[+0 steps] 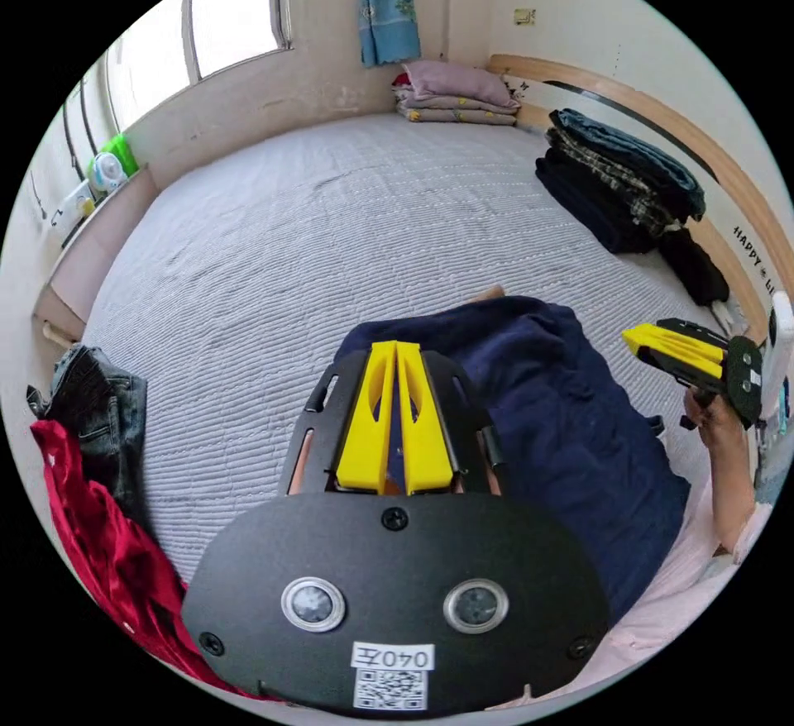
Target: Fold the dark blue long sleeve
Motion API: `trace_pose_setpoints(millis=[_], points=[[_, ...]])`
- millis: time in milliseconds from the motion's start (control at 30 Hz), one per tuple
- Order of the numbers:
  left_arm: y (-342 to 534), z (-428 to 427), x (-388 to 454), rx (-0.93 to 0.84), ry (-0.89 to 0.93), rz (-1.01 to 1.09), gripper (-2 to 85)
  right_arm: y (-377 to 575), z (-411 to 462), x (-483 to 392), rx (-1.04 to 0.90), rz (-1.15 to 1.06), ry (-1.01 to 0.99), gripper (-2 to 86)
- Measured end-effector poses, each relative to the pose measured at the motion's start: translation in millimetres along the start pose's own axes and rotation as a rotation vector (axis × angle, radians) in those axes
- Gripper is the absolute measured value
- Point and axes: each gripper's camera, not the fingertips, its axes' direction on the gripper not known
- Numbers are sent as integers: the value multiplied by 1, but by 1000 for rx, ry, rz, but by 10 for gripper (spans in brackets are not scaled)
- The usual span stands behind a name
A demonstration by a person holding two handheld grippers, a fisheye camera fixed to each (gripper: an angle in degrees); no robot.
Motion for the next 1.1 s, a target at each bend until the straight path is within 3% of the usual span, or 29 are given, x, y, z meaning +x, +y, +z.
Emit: trace_pose_setpoints(millis=[133, 167, 233, 367, 600, 800, 900, 967, 1100], points=[[27, 53, 38, -133, -226, 127, -9, -24, 89, -6, -193, 42, 69, -10], [40, 61, 44, -104, -253, 166, -9, -18, 87, 2, -124, 68, 35, -10], [49, 53, 42, -81, -210, 136, -9, -17, 85, 19, -161, 139, -31, -10], [81, -15, 32, 3, -327, 34, -10, 4, 33, 33, -104, 175, 78, -10], [220, -126, 132, 72, 12, 215, -10, 95, -82, -47, 29, -78, -70, -10], [298, -121, 211, -20, -9, 162, -9, 163, -104, -92, -20, -104, -67, -10], [323, -96, 213, -98, -21, 107, -9, 188, -94, -78, -102, -65, -35, -10], [332, -89, 208, -54, 8, 96, -9, 206, -71, -60, -234, -56, -26, -10], [332, -113, 192, -45, 49, 3, -9, 208, -110, -31, -105, 83, -42, -10]])
